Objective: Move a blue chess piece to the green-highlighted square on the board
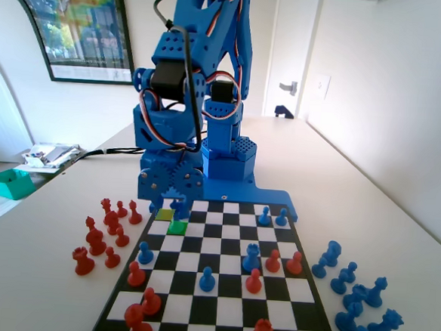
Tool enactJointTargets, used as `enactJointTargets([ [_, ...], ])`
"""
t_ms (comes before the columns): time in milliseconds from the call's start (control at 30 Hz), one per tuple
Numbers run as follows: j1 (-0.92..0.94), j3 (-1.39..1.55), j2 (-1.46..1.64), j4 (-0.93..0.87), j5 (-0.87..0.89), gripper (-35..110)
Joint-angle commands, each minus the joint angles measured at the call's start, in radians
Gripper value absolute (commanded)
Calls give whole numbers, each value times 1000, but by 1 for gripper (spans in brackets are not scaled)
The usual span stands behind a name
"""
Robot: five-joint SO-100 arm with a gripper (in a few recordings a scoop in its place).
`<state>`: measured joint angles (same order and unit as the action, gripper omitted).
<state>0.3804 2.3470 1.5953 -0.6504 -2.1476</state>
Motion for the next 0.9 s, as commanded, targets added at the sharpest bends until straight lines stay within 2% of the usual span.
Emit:
enactJointTargets([
  [0, -9, 6, 34, -17, 3, 19],
  [267, -31, -64, 77, -179, 3, 18],
  [633, 49, -376, 104, -584, -129, 17],
  [867, 17, -558, 172, -824, -84, 4],
])
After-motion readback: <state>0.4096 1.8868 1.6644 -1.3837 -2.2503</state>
